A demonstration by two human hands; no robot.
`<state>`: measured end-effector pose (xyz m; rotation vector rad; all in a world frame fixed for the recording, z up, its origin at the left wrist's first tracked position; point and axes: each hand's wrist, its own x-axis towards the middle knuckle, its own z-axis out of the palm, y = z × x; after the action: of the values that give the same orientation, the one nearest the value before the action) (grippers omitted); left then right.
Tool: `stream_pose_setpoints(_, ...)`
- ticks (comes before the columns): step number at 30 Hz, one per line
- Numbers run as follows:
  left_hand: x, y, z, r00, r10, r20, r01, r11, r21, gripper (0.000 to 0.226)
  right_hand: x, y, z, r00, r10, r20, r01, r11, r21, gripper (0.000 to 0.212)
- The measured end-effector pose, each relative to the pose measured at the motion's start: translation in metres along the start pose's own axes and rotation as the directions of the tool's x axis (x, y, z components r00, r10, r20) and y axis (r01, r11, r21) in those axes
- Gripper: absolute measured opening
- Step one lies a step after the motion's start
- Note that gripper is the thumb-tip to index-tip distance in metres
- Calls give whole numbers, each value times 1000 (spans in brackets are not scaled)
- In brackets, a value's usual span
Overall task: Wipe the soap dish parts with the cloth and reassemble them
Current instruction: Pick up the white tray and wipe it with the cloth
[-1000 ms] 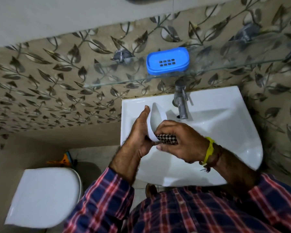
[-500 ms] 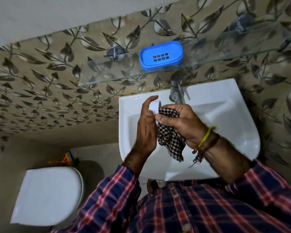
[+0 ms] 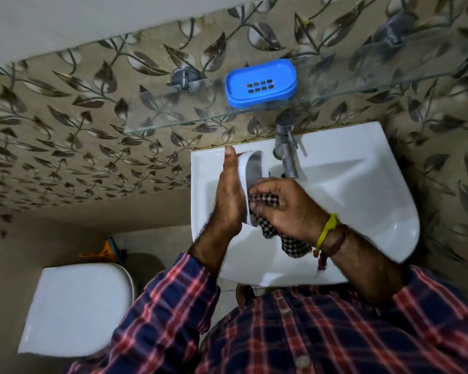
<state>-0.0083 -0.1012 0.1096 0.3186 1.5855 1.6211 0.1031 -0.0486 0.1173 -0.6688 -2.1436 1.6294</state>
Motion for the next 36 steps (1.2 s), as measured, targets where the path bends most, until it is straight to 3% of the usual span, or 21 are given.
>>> stream_pose_setpoints(2,-4,-2,0,996,-84,-2,84,994,-75,68,4,-1,-2,999,-13,-37,12,1000,-13,15)
stream_pose_setpoints(4,-2,3,-1,993,-118,-28,113,984,-139,79,1,3,-2,997,-39,65,44,996,-79,13)
stream_pose_setpoints(6,1,8,-2,994,-94,-48,89,991,-99,80,-2,3,-2,992,-22,121,36,992,-117,12)
stream_pose_setpoints(9,-2,9,0,995,-102,17,103,990,-97,72,1,2,-4,994,-46,100,59,991,-123,12)
stream_pose_setpoints(12,5,16,-4,993,-106,-45,102,991,-83,83,-7,1,-2,975,-125,187,153,978,-144,20)
stream_pose_setpoints(14,9,22,-5,989,-143,-25,142,989,-42,100,-12,5,2,972,-192,138,229,912,-340,22)
stream_pose_setpoints(16,9,21,-2,984,-178,-27,178,984,-4,102,-13,8,6,965,-260,32,247,861,-444,17)
stream_pose_setpoints(18,5,13,-4,994,-103,-27,105,992,74,94,-11,7,9,975,-196,-101,160,946,-283,17)
stream_pose_setpoints(19,-1,7,-6,998,55,-4,-54,989,137,86,-9,3,6,981,-75,-177,63,996,-70,17)
stream_pose_setpoints(20,-5,-1,-8,968,249,40,-251,939,233,79,-6,-2,1,976,80,-202,-41,981,189,14)
stream_pose_setpoints(22,-14,-20,-5,831,526,180,-553,744,375,67,0,-9,-9,956,276,-95,-173,798,578,8)
stream_pose_setpoints(23,-14,-29,-3,805,558,200,-588,708,392,62,3,-13,-12,954,294,-55,-193,747,636,9)
stream_pose_setpoints(26,-11,-28,9,819,558,132,-569,764,305,66,7,-18,-13,970,241,-15,-169,721,672,14)
stream_pose_setpoints(29,-2,-21,10,848,525,73,-527,820,223,80,5,-14,-13,991,136,-23,-99,821,562,15)
stream_pose_setpoints(32,-6,-14,8,889,458,-1,-452,878,160,71,1,-5,-12,1000,13,7,-15,955,297,16)
stream_pose_setpoints(36,-12,-7,11,958,287,0,-286,955,75,68,3,-6,-18,998,-55,44,49,990,130,20)
